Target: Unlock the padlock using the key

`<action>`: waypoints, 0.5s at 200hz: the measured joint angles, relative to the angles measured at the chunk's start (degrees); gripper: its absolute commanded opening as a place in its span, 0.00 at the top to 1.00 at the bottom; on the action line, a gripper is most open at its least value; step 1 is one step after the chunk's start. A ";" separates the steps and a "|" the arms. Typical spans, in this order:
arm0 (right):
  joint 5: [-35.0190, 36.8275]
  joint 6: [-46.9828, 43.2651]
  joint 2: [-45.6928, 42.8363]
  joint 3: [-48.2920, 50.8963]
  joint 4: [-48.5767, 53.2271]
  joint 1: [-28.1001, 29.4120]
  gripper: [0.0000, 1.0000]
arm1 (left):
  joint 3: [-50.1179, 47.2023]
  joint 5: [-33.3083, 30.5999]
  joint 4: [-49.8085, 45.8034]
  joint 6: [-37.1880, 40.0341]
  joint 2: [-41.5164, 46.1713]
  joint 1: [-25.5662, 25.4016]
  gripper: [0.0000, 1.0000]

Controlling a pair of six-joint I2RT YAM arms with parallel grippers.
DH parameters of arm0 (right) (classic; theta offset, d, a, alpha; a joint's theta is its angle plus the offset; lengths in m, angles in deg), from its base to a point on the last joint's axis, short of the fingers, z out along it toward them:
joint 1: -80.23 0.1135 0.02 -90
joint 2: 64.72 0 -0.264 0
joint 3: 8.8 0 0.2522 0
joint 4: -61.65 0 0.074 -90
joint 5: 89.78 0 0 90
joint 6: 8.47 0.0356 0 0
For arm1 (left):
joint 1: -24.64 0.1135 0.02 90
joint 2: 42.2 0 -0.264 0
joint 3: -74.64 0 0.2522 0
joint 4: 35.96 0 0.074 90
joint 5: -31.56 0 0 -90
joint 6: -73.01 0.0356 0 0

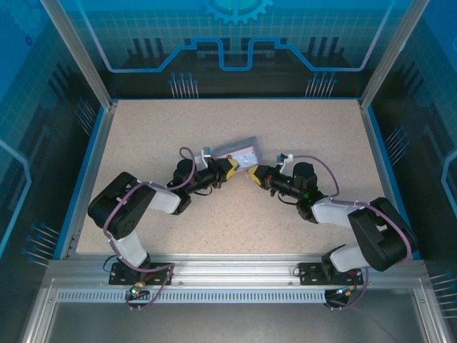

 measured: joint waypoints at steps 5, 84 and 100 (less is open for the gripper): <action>0.28 0.09 0.00 0.00 0.02 0.00 1.00 | 0.00 0.00 0.00 0.00 0.00 0.02 1.00; 4.04 2.60 2.78 -0.13 -1.38 2.82 1.00 | -0.11 -0.02 0.15 -0.02 0.00 0.02 1.00; 4.46 2.82 3.39 -0.13 -1.77 2.95 1.00 | -0.11 -0.02 0.15 -0.02 0.00 0.00 1.00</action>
